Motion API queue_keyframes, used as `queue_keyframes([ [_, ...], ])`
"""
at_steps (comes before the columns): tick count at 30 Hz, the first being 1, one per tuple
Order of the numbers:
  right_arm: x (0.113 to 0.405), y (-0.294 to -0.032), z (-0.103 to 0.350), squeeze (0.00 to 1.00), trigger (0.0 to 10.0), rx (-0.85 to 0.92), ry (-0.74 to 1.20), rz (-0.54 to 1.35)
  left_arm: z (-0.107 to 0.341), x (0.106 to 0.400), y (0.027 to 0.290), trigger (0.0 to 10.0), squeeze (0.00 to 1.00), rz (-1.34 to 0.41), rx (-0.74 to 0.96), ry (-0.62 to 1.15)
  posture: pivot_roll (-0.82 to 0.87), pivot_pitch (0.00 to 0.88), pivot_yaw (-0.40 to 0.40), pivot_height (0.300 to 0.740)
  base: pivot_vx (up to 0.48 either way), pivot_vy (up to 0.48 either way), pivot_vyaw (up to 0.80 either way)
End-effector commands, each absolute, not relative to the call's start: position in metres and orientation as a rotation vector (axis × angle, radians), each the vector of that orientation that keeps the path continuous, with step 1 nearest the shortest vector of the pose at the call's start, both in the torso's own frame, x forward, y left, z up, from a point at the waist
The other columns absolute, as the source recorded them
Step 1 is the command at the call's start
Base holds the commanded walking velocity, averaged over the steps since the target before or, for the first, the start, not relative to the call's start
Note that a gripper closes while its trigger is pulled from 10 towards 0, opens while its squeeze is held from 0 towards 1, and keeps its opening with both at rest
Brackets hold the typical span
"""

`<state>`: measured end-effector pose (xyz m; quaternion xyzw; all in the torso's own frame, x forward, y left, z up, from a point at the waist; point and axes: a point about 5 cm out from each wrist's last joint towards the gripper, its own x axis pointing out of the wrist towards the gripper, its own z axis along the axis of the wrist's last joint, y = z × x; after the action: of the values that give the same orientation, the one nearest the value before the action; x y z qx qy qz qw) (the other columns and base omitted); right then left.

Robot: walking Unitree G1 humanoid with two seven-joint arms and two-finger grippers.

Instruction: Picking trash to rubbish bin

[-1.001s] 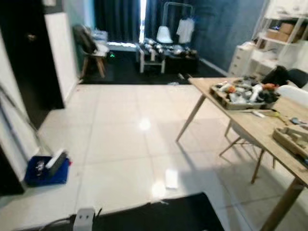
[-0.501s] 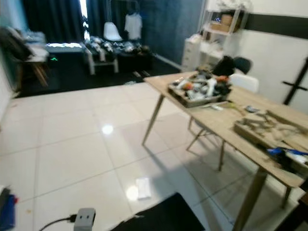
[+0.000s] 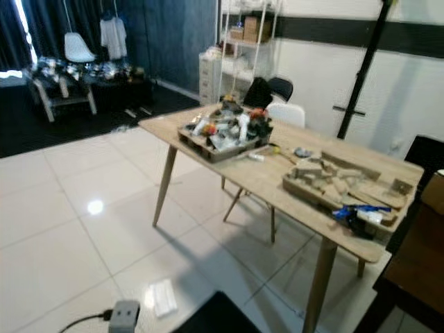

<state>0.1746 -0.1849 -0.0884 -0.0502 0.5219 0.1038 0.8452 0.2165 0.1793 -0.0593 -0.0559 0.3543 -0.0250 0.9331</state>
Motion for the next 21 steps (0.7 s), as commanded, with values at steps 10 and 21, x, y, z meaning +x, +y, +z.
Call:
queue_keyframes([
  [10,0.1713,-0.1819,-0.0903,0.00,10.0,-0.117,1.095,0.220,-0.0611,0.2139,0.1814,10.0,0.00,-0.056,-0.103,0.740,0.06,0.000,-0.019,0.740,0.254,0.000,0.00],
  [21,0.1689,-0.1847,-0.0910,0.00,10.0,-0.113,1.092,0.196,-0.0609,0.2149,0.1796,10.0,0.00,-0.079,-0.092,0.747,0.04,0.000,-0.007,0.740,0.247,0.000,0.00],
])
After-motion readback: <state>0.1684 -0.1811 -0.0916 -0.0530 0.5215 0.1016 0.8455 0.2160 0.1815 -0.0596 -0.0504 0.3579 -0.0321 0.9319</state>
